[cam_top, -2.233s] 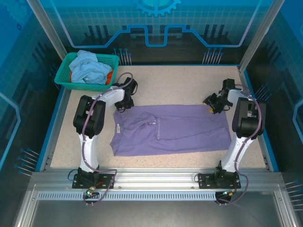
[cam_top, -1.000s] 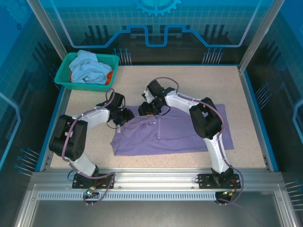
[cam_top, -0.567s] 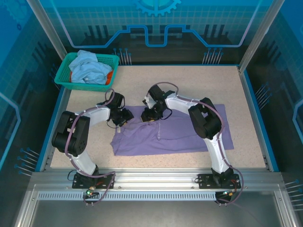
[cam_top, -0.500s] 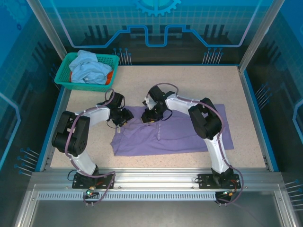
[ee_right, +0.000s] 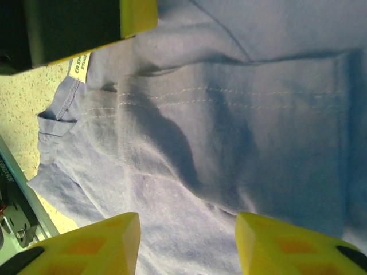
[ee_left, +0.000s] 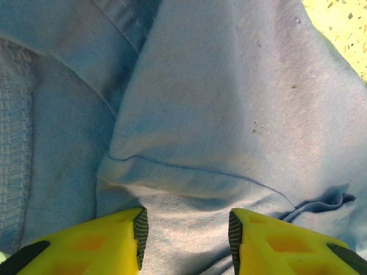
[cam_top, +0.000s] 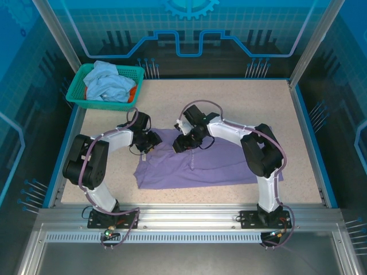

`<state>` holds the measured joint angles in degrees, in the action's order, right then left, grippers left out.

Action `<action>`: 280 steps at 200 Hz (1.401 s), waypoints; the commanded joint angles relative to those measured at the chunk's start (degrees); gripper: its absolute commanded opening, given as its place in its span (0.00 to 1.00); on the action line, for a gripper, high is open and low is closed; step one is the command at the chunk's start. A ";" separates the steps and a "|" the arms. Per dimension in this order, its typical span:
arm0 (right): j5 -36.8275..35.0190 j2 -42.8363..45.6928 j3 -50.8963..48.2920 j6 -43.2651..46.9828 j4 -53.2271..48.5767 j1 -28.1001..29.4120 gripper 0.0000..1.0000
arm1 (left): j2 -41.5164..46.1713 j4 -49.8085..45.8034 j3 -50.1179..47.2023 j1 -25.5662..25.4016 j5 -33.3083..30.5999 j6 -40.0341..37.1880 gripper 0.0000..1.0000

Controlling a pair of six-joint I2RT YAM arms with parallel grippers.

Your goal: Fold and stack the t-shirts

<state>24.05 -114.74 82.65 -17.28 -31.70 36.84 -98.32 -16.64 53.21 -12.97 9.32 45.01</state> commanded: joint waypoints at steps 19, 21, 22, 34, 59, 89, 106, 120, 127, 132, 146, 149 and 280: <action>-6.57 -2.74 6.70 -4.41 -3.75 -3.94 0.50 | 0.67 0.25 -0.90 0.58 -0.01 0.58 0.45; -6.70 -3.14 7.08 -4.38 -3.97 -4.01 0.50 | 0.79 0.40 -0.91 0.58 0.04 0.57 0.46; -6.76 -3.26 7.34 -4.36 -4.10 -3.99 0.50 | 0.82 0.39 -0.96 0.58 0.02 0.54 0.46; -7.58 -5.20 9.64 -3.83 -5.34 -3.70 0.50 | 1.10 0.75 -1.34 0.58 -0.13 0.69 0.45; -10.41 -8.88 14.31 -2.38 -9.42 -2.28 0.50 | 1.29 1.25 -1.66 0.58 -0.09 0.78 0.46; -11.43 -11.15 16.42 -1.92 -10.92 -0.91 0.50 | 1.02 1.56 -1.57 0.58 0.08 0.77 0.46; -11.71 -12.57 17.96 -1.69 -11.44 -0.52 0.50 | 0.69 1.52 -1.34 0.61 0.25 0.69 0.46; -12.92 -13.70 19.29 -1.53 -11.80 -0.28 0.50 | 0.50 1.37 -1.15 0.59 0.35 0.69 0.46; -13.19 -14.29 20.09 -1.53 -12.10 -0.26 0.50 | 0.41 1.35 -1.13 0.58 0.43 0.65 0.46; -13.25 -14.72 20.60 -1.65 -12.23 -0.32 0.49 | 0.42 1.37 -1.18 0.58 0.43 0.69 0.46; -13.18 -15.78 21.68 -1.88 -12.28 -0.20 0.49 | 0.41 1.52 -1.18 0.58 0.52 0.64 0.46; -13.08 -15.98 21.94 -1.88 -12.25 -0.12 0.49 | 0.42 1.57 -1.25 0.58 0.52 0.67 0.46; -13.88 -18.15 25.28 -0.10 -14.09 1.39 0.21 | 0.06 1.55 -1.05 0.60 0.79 0.55 0.46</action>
<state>10.46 -131.68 106.24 -18.09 -43.83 37.52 -98.19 -15.07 52.71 -12.91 9.37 45.12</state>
